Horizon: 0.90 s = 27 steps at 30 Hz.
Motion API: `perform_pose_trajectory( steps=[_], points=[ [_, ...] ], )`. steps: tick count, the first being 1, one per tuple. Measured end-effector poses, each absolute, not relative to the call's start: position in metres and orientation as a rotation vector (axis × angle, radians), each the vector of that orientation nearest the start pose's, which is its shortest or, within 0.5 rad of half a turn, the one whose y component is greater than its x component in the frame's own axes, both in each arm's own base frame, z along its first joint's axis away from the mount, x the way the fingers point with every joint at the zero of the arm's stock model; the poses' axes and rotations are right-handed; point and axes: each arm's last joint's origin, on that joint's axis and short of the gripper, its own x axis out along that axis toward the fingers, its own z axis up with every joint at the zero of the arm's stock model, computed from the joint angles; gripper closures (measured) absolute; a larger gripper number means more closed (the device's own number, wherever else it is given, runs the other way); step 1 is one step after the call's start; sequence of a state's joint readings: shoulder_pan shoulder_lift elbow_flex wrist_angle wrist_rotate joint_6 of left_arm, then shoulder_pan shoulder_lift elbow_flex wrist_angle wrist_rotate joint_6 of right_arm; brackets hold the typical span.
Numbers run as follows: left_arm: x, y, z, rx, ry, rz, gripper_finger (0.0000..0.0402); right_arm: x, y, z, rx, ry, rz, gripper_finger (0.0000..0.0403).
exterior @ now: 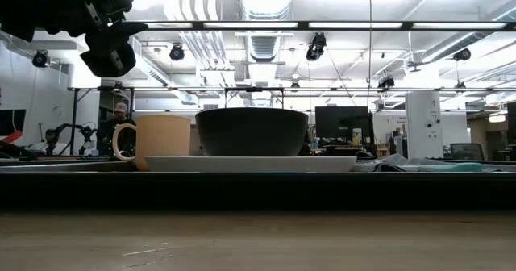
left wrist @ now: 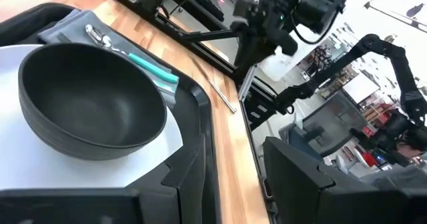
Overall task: Set up tray
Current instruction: Put the blue knife on top of the gray napkin on the black serving tray
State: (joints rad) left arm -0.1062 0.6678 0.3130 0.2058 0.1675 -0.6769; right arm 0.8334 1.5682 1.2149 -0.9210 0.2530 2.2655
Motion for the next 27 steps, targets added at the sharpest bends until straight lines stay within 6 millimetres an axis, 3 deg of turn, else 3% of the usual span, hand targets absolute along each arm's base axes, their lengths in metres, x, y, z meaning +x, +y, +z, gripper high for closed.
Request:
perform_pose_trajectory(
  steps=[3,8,15,19,27],
  points=[
    [0.157,-0.022,0.224,-0.669,0.235,-0.214,0.0268,0.216,0.223,0.242,1.285,0.984,-0.877,0.029],
    [0.157,-0.022,0.224,-0.669,0.239,-0.226,0.0268,0.241,0.235,0.23,1.228,0.825,-0.878,0.0301],
    [0.157,-0.022,0.224,-0.699,0.245,-0.228,0.0268,0.268,0.252,0.218,1.142,0.847,-0.857,0.0305],
    [0.157,-0.022,0.224,-0.724,0.248,-0.225,0.0268,0.268,0.269,0.215,1.236,0.822,-0.984,0.0305],
    [0.157,-0.022,0.224,-0.733,0.25,-0.223,0.0268,0.26,0.288,0.239,1.071,1.04,-1.28,0.0305]
  ],
)
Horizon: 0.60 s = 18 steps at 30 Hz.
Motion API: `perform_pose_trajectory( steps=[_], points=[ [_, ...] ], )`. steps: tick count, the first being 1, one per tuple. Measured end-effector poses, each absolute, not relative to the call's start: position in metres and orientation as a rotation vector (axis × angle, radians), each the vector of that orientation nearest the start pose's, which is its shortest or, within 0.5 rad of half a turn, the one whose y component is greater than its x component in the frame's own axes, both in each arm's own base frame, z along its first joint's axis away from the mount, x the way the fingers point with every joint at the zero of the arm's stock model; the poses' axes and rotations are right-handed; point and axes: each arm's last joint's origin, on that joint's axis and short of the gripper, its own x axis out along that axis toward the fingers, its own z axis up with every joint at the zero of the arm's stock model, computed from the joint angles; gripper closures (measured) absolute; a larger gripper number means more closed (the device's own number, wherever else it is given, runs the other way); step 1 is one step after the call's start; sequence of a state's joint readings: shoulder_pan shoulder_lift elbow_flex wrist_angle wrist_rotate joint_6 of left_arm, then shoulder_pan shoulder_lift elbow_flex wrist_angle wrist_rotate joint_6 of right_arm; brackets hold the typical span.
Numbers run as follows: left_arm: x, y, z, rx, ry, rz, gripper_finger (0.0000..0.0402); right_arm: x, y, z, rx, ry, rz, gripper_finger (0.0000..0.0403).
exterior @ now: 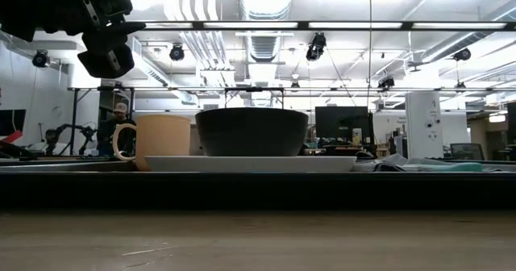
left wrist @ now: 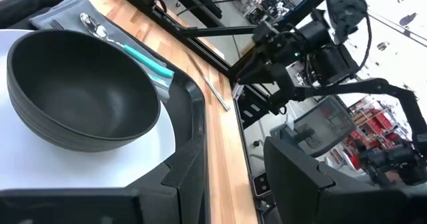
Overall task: Set up tray
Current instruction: Put the blue knife on top of the gray napkin on the black serving tray
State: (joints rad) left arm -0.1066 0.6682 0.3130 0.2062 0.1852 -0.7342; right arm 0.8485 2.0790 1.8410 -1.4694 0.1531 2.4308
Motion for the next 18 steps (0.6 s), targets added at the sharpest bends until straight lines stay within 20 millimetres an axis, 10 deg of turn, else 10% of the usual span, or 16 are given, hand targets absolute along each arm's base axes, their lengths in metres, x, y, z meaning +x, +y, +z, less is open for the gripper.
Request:
perform_pose_trajectory(
  steps=[18],
  points=[
    [0.156,-0.024,0.224,-0.748,0.274,-0.276,0.0268,0.237,0.309,0.206,0.986,1.266,-1.56,0.0305]
  ],
)
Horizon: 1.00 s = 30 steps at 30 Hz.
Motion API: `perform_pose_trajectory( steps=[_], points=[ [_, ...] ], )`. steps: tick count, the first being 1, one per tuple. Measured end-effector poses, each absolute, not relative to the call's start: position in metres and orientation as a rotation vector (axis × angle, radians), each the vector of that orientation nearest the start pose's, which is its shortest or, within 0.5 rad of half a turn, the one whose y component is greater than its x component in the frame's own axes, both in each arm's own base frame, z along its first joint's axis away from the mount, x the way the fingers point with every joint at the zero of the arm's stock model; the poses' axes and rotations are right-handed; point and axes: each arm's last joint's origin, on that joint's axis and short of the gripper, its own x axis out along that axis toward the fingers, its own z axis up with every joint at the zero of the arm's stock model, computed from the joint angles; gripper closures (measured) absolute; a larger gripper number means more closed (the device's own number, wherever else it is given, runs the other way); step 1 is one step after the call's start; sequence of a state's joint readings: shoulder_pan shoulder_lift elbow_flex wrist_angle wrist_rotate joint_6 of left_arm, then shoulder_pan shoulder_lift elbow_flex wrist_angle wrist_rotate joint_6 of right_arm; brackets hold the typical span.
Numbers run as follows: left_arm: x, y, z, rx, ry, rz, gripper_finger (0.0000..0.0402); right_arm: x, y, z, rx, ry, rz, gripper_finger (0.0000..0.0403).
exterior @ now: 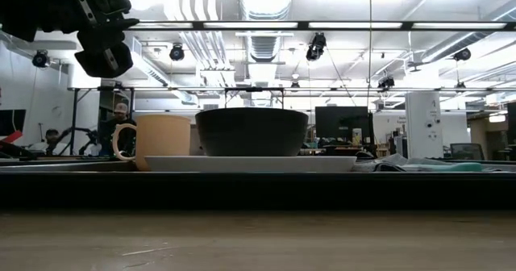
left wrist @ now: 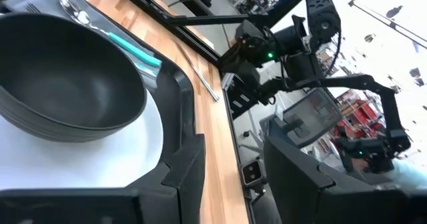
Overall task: Set up tray
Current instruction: Put the blue knife on top of the gray napkin on the black serving tray
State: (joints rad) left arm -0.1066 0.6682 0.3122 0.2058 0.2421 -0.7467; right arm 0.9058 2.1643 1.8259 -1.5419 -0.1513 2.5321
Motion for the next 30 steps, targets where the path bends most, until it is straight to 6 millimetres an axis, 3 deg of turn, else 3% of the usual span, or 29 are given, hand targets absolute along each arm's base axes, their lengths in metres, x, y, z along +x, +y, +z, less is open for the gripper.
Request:
perform_pose_trajectory(
  steps=[3,7,12,18,24,30],
  points=[
    [0.156,-0.024,0.224,-0.748,0.274,-0.277,0.0268,0.237,0.307,0.209,0.906,1.277,-1.46,0.0305],
    [0.156,-0.024,0.223,-0.728,0.272,-0.279,0.0268,0.237,0.302,0.213,0.574,1.413,-1.097,0.0305],
    [0.156,-0.024,0.222,-0.72,0.275,-0.278,0.0268,0.231,0.286,0.191,0.266,1.647,-0.92,0.031],
    [0.156,-0.024,0.222,-0.719,0.275,-0.277,0.0268,0.201,0.275,0.172,-0.058,1.93,-0.634,0.0325],
    [0.156,-0.024,0.222,-0.718,0.275,-0.277,0.0268,0.181,0.282,0.185,-0.227,1.938,-0.351,0.0346],
    [0.156,-0.024,0.223,-0.718,0.271,-0.277,0.0268,0.178,0.296,0.207,-0.386,1.754,-0.144,0.0351]
  ],
)
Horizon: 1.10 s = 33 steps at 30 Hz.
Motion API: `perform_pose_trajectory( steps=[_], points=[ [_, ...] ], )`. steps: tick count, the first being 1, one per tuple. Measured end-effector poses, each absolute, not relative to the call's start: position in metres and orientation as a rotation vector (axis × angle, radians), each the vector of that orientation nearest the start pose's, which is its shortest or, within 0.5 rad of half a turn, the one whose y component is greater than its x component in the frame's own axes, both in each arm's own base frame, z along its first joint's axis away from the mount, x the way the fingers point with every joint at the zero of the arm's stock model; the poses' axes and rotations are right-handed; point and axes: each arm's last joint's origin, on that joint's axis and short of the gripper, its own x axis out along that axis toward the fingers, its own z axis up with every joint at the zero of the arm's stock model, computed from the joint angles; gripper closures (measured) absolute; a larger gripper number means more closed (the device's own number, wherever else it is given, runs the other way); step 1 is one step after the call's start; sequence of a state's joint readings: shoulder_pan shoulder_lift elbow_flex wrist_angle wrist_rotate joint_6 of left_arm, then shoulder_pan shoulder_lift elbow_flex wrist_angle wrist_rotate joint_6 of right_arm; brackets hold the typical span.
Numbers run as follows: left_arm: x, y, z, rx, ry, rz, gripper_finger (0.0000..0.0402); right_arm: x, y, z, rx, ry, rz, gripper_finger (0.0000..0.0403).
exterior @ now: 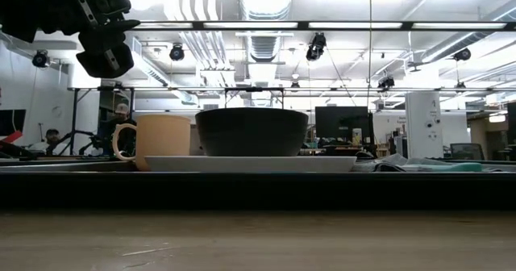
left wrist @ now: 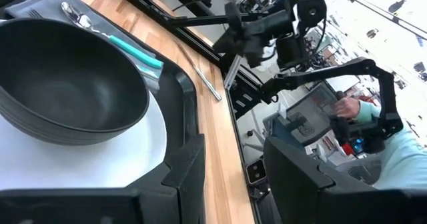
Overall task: Set up tray
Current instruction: Put the blue knife on top of the gray napkin on the black serving tray
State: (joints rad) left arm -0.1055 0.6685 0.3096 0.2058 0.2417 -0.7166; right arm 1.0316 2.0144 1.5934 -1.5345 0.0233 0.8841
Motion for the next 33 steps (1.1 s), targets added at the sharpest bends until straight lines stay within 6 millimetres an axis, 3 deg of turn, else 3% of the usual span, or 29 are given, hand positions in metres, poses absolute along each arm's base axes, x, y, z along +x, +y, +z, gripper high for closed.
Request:
perform_pose_trajectory(
  steps=[5,9,16,21,33],
  points=[
    [0.157,-0.023,0.222,-0.706,0.259,-0.25,0.0268,0.175,0.301,0.206,-0.535,1.626,-0.06,0.0351],
    [0.157,-0.022,0.223,-0.572,0.225,-0.249,0.0268,0.17,0.309,0.197,-0.522,1.566,-0.006,0.0351],
    [0.16,-0.02,0.222,-0.57,0.21,-0.176,0.0268,0.152,0.33,0.188,-0.452,1.504,0.101,0.0351],
    [0.163,-0.017,0.217,-0.67,0.209,-0.037,0.0268,0.148,0.321,0.176,-0.452,1.531,0.019,0.0349],
    [0.171,-0.023,0.204,-0.78,0.362,-0.145,0.0268,0.146,0.32,0.165,-0.505,1.484,0.056,0.028]
  ],
)
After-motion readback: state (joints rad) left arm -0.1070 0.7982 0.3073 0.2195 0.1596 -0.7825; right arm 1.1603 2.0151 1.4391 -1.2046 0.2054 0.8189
